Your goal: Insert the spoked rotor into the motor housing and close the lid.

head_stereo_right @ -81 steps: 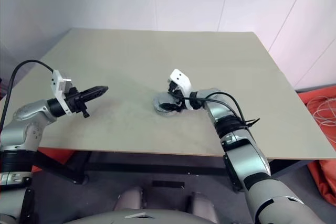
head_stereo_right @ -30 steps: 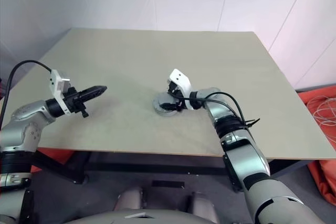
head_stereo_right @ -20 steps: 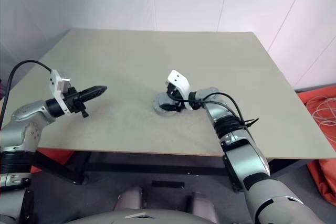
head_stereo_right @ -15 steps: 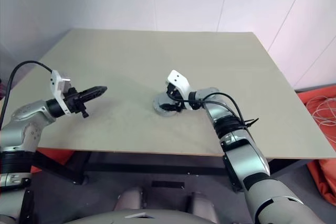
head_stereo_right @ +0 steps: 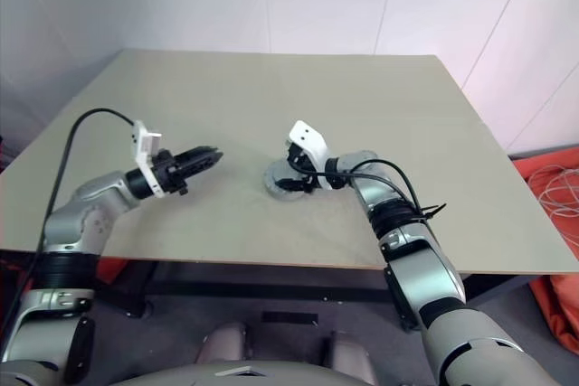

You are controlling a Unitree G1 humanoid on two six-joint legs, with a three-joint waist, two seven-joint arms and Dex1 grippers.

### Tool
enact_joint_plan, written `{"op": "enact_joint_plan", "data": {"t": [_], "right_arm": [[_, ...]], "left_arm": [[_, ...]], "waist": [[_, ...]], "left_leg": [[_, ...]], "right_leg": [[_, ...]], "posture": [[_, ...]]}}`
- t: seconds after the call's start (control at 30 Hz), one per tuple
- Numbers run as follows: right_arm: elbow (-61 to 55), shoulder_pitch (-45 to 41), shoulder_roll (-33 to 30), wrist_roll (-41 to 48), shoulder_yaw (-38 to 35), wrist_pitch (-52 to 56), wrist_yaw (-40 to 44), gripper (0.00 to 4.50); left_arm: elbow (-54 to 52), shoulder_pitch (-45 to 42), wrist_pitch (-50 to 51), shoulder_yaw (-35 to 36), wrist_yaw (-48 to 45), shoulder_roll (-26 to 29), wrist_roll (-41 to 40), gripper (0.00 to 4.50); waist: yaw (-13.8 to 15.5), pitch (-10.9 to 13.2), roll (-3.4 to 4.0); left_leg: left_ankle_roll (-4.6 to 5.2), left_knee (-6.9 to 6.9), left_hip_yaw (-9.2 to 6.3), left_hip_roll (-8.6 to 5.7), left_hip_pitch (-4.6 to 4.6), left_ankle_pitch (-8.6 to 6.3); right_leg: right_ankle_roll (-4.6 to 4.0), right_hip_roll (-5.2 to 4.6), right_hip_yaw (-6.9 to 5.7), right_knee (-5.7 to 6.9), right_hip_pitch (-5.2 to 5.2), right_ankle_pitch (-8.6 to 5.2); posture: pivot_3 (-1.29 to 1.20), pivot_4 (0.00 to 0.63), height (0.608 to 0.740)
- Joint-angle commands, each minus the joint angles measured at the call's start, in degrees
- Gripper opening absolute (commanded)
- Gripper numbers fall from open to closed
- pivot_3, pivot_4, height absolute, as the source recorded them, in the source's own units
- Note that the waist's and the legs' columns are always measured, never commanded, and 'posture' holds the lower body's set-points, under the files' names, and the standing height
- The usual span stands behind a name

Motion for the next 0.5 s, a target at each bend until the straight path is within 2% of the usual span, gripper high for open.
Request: {"op": "enact_joint_plan", "data": {"t": [0.03, 0.2, 0.23, 0.47, 0.5], "right_arm": [[0.85, 0.22, -0.04, -1.60, 1.43, 0.45, 0.08, 3.11], [0.60, 0.05, -0.03, -1.55, 1.51, 0.64, -0.05, 3.11], [0.70, -0.04, -0.02, -1.56, 1.52, 0.60, -0.09, 3.11], [1.14, -0.38, -0.04, -1.52, 1.56, 0.46, -0.13, 3.11], [1.14, -0.43, -0.04, -1.52, 1.58, 0.48, -0.13, 3.11]], "left_arm": [[2.30, -3.39, -5.87, -1.75, 2.32, -2.32, 4.07, 2.56], [5.18, -5.70, -4.58, -4.80, -0.26, -5.81, 4.05, 4.27], [6.28, -6.15, -5.86, -5.12, 0.03, -6.29, 5.01, 4.50], [14.69, -10.09, -10.59, -5.25, 2.42, -9.36, 8.76, 4.50], [15.93, -10.72, -11.51, -5.03, 2.04, -9.64, 8.82, 4.09]], "waist": [[0.00, 0.00, 0.00], [-0.03, 0.00, 0.00], [-0.02, 0.00, 0.00], [-0.01, 0.00, 0.00], [-0.02, 0.00, 0.00]], "left_leg": [[-0.01, 0.00, 0.00, 0.00, 0.00, 0.00], [-0.02, -0.02, 0.00, -0.01, 0.00, 0.01], [-0.02, -0.02, 0.00, -0.01, -0.01, 0.01], [-0.02, -0.03, 0.00, -0.02, 0.00, 0.02], [-0.02, -0.03, 0.00, -0.02, -0.01, 0.02]], "right_leg": [[0.00, 0.00, 0.00, 0.00, 0.01, 0.00], [0.00, 0.00, 0.00, -0.04, 0.00, 0.00], [0.00, 0.00, 0.00, -0.05, 0.00, 0.00], [0.00, -0.01, 0.00, -0.04, 0.01, 0.00], [0.00, -0.01, 0.00, -0.04, 0.01, 0.00]], "posture": [[0.00, 0.000, 0.740], [0.00, 0.000, 0.740], [0.00, 0.000, 0.740], [0.00, 0.000, 0.740], [0.00, 0.000, 0.740]]}}
